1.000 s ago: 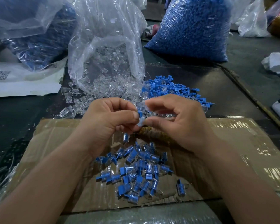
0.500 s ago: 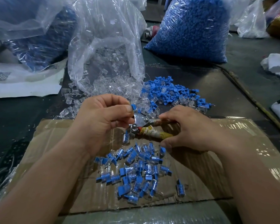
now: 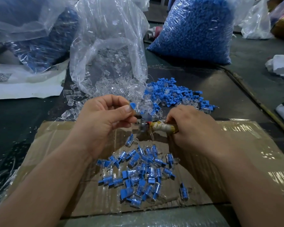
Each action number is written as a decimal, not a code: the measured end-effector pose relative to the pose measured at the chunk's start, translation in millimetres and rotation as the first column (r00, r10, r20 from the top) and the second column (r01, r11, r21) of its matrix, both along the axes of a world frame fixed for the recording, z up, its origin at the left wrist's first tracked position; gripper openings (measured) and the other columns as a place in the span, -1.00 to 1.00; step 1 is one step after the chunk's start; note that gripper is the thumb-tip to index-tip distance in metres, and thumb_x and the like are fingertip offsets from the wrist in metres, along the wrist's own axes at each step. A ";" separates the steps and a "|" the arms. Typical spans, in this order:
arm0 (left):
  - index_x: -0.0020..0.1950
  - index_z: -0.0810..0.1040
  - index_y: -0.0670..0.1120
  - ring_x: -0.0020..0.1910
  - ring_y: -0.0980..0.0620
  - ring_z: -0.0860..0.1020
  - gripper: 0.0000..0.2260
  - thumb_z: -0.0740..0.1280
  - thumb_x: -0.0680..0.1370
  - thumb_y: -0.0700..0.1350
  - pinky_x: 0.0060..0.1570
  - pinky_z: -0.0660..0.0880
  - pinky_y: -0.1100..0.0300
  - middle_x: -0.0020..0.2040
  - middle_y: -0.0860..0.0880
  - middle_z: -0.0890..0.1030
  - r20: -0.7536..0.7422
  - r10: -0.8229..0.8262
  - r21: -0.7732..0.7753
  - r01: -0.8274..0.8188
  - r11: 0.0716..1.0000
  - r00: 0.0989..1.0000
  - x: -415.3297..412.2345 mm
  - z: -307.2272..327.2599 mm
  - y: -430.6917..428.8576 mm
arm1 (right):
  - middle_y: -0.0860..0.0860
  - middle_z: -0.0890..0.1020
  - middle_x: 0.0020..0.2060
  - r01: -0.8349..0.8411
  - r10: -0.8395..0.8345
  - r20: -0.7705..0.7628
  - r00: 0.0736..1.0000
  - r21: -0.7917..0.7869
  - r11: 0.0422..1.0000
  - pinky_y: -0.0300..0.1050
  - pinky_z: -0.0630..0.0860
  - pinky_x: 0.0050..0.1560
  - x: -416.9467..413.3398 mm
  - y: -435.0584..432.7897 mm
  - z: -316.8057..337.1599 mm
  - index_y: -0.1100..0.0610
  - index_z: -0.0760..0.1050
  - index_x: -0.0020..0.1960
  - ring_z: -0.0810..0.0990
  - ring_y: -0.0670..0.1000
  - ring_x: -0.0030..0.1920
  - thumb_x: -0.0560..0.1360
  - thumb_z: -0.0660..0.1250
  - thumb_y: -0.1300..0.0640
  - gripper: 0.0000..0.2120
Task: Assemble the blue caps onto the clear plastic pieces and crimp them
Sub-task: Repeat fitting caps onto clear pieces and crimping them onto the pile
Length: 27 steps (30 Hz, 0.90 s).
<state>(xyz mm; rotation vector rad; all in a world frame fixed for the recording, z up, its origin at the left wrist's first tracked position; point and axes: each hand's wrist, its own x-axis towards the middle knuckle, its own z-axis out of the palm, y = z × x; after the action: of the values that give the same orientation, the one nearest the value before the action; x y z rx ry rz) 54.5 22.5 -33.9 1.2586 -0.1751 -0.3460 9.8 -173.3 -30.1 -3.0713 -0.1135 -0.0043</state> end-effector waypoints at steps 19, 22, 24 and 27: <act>-0.24 0.53 -0.14 -0.37 0.05 0.62 -0.90 0.33 0.26 -0.20 -0.36 0.53 0.33 -0.37 -0.04 0.64 0.214 0.074 0.128 -0.104 0.986 0.974 -3.1 -0.6 -2.7 | -0.16 0.37 -0.03 -0.020 0.022 -0.001 1.000 0.354 0.935 -0.21 0.21 -0.02 -7.5 5.6 4.1 -0.06 0.30 0.23 0.33 -0.14 -0.02 0.49 0.22 -0.07 -0.67; -0.23 0.53 -0.13 -0.37 0.08 0.62 -0.90 0.33 0.27 -0.21 -0.35 0.52 0.35 -0.37 -0.02 0.63 0.237 0.068 0.153 -0.107 0.983 0.969 -4.9 0.0 -2.8 | -0.18 0.37 -0.07 -0.026 0.028 0.001 1.000 0.369 0.929 -0.22 0.20 -0.05 -7.4 6.1 4.7 -0.07 0.31 0.19 0.33 -0.15 -0.05 0.49 0.22 -0.07 -0.70; -0.24 0.53 -0.12 -0.37 0.10 0.61 -0.93 0.34 0.32 -0.26 -0.35 0.52 0.36 -0.38 0.00 0.63 0.246 0.063 0.167 -0.107 0.980 0.967 -5.8 0.0 -2.8 | -0.19 0.36 -0.11 -0.032 0.036 -0.001 0.999 0.370 0.928 -0.22 0.21 -0.08 -7.4 6.1 5.4 -0.08 0.32 0.13 0.34 -0.15 -0.07 0.48 0.21 -0.08 -0.75; -0.25 0.53 -0.11 -0.37 0.11 0.61 -0.89 0.33 0.37 -0.31 -0.34 0.52 0.36 -0.37 0.01 0.63 0.264 0.063 0.184 -0.114 0.976 0.962 -7.0 -0.1 -3.4 | -0.20 0.36 -0.17 -0.050 0.048 0.012 0.999 0.349 0.936 -0.23 0.23 -0.17 -6.4 5.8 5.7 -0.07 0.31 0.03 0.34 -0.14 -0.14 0.47 0.23 -0.03 -0.83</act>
<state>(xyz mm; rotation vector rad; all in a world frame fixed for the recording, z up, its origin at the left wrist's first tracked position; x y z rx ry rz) 47.5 19.1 -34.0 1.5025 -0.3106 -0.1220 3.5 -167.5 -24.4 -2.7111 -0.1695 -0.0244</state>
